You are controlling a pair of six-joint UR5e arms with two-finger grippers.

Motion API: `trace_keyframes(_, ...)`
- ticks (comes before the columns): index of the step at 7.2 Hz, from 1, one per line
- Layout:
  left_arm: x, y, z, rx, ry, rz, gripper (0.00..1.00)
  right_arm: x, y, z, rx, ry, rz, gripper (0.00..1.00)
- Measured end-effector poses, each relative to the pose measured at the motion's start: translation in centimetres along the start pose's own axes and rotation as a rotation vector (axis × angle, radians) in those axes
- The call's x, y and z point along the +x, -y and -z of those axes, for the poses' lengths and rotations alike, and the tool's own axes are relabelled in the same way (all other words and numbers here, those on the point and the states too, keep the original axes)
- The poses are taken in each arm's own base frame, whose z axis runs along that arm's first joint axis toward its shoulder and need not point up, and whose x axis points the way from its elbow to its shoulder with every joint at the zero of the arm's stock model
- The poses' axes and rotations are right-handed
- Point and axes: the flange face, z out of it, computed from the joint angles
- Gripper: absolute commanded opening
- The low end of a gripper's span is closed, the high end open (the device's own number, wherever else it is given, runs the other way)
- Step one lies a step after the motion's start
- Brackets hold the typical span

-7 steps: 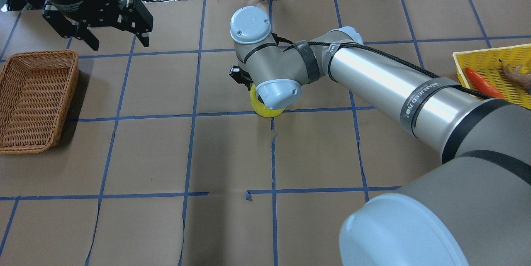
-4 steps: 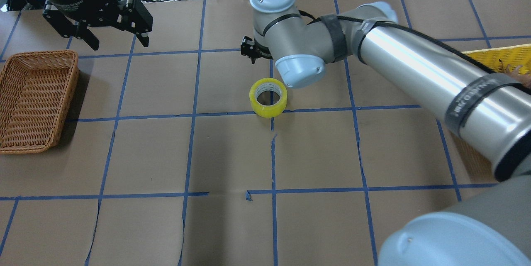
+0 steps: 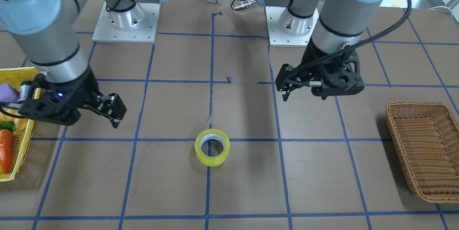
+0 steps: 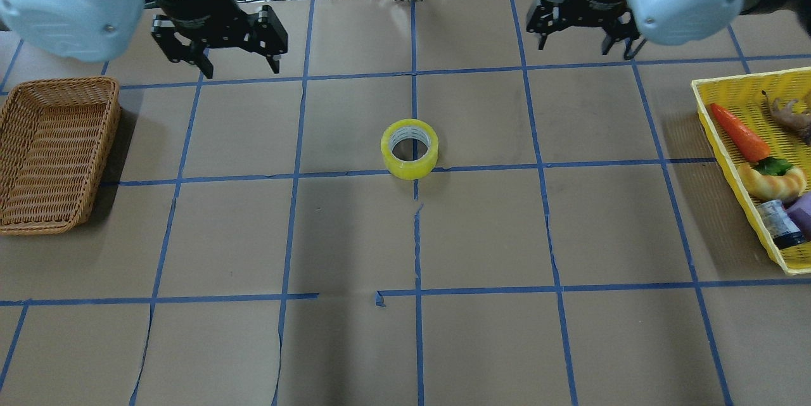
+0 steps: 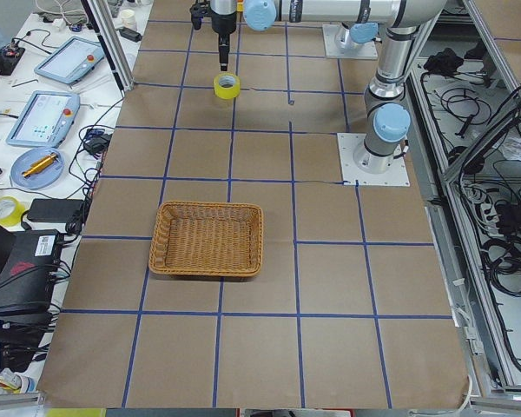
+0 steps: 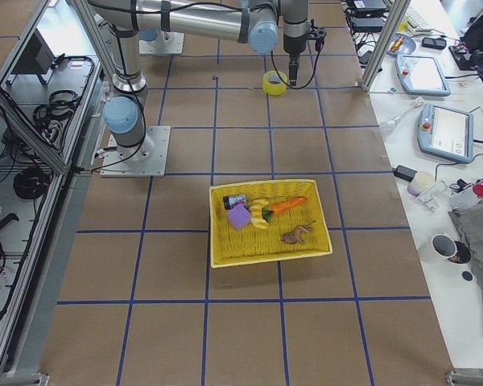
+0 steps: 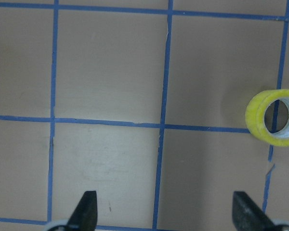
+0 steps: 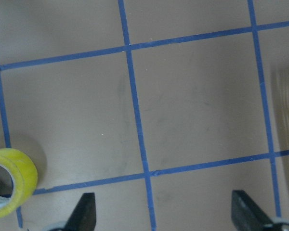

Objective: Transfer tape with both arms
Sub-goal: 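Grasp the tape roll rim with the left gripper while the right arm withdraws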

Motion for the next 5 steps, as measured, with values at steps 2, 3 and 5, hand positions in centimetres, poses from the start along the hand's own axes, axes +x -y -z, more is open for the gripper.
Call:
trace_keyframes(2, 7.2, 0.8, -7.0, -0.027, -0.014, 0.008, 1.00, 2.2, -1.3, 2.0, -0.029, -0.004, 0.041, 1.00)
trace_keyframes(3, 10.2, 1.1, -10.4, -0.022, -0.022, 0.020, 0.87, 2.3, -1.9, 2.6, -0.044, -0.001, 0.046, 1.00)
trace_keyframes(5, 12.8, 1.4, -17.4, -0.036, -0.022, 0.060, 0.88, 2.1, -2.7, 3.2, -0.063, 0.005, 0.055, 1.00)
